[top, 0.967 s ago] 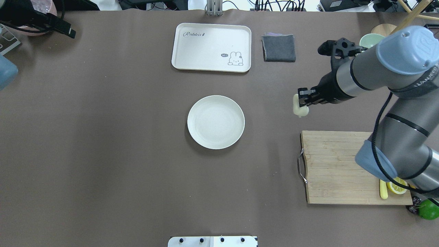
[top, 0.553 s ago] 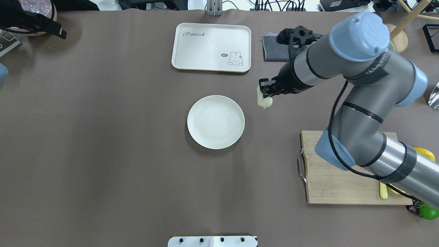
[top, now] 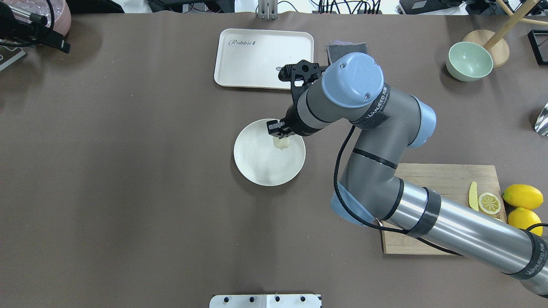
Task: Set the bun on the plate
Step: 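Carry the bun with the right gripper over the white plate, then lower the bun onto the plate and open the right gripper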
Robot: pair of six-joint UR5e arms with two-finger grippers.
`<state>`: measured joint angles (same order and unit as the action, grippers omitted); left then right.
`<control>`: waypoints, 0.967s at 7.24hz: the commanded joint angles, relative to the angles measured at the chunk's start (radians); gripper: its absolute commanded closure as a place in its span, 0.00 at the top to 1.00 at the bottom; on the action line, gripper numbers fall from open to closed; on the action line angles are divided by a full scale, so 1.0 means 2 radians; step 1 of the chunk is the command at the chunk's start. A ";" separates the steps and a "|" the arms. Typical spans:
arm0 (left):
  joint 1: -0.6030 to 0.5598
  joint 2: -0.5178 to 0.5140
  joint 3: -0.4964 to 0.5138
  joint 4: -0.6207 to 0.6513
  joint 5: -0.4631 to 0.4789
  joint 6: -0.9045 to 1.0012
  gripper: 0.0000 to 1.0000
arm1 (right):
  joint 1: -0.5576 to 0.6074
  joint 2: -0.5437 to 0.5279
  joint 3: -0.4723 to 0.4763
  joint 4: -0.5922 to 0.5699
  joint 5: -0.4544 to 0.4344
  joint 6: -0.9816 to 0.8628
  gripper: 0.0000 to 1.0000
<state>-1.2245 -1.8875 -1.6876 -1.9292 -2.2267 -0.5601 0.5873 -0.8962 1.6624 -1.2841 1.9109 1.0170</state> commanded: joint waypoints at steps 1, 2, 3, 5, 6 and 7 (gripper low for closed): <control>-0.012 0.010 -0.002 0.000 -0.001 0.000 0.98 | -0.019 0.004 -0.010 0.003 -0.022 -0.005 0.00; -0.013 0.016 -0.008 0.000 -0.001 0.001 0.98 | -0.022 0.004 -0.017 0.004 -0.027 -0.005 0.00; -0.013 0.016 -0.007 0.000 0.000 0.000 0.98 | -0.022 0.015 -0.036 0.013 -0.027 -0.005 0.00; -0.013 0.016 -0.005 0.000 0.000 0.000 0.98 | -0.023 0.025 -0.079 0.057 -0.027 -0.005 0.03; -0.013 0.016 -0.006 0.000 0.000 0.000 0.98 | -0.023 0.024 -0.083 0.061 -0.027 -0.005 0.77; -0.013 0.016 -0.006 0.000 0.000 0.001 0.98 | -0.023 0.020 -0.082 0.066 -0.027 -0.005 1.00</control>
<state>-1.2501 -1.8556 -1.6993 -1.9297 -2.2274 -0.5596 0.5419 -0.8508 1.5065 -1.1701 1.8572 1.0078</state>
